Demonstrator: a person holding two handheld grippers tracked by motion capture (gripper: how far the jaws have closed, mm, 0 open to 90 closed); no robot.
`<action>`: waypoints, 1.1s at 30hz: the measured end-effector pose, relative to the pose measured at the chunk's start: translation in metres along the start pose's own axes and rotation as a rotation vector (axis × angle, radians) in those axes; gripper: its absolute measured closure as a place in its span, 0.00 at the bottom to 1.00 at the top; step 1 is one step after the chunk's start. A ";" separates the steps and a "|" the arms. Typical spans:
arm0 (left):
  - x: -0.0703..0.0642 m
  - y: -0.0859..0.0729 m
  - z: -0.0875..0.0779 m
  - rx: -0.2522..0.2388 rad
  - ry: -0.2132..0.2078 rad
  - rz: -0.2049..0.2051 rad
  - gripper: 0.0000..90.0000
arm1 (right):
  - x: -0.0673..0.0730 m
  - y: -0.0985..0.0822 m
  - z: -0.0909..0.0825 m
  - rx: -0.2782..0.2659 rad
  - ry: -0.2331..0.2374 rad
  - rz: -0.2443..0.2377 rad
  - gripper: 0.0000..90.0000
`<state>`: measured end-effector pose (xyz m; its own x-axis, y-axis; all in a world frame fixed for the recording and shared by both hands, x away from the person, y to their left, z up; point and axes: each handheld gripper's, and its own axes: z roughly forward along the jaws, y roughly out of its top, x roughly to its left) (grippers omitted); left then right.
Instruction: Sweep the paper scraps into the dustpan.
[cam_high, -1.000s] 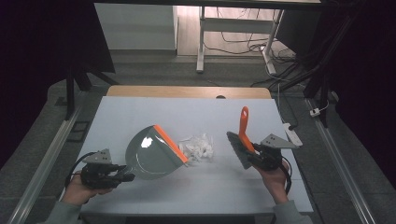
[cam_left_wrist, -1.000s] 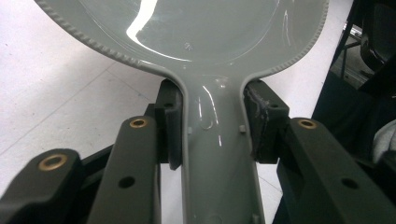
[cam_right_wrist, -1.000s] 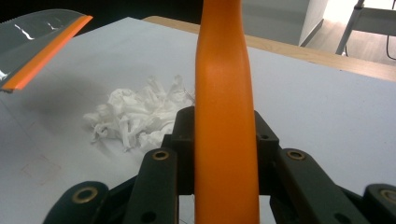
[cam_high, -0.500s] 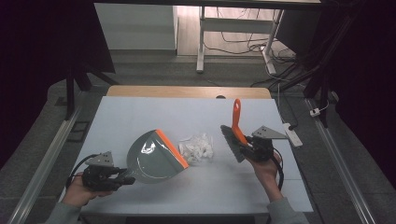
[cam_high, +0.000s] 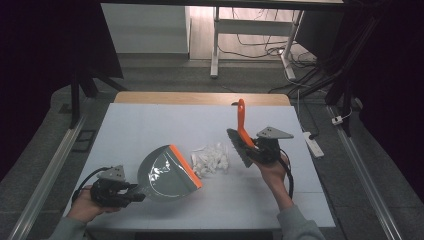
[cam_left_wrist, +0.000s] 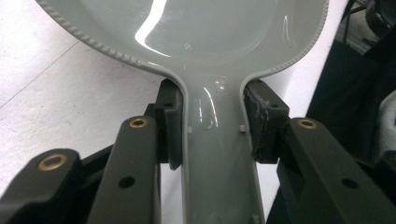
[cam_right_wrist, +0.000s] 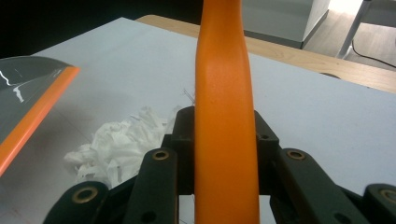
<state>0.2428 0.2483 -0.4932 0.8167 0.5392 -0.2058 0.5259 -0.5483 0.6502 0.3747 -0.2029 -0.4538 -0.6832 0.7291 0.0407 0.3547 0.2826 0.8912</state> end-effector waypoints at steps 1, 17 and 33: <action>0.000 0.000 0.001 0.003 0.004 -0.003 0.68 | 0.000 0.000 0.000 0.000 0.000 0.000 0.78; 0.002 -0.003 0.008 0.029 -0.017 -0.016 0.68 | -0.004 0.005 0.025 0.036 -0.007 -0.004 0.78; 0.005 -0.006 0.016 0.084 -0.039 -0.027 0.68 | -0.011 0.013 0.044 0.075 -0.021 -0.013 0.78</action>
<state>0.2477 0.2437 -0.5100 0.8096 0.5300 -0.2522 0.5647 -0.5861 0.5810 0.4152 -0.1799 -0.4628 -0.6747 0.7378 0.0187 0.3929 0.3376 0.8553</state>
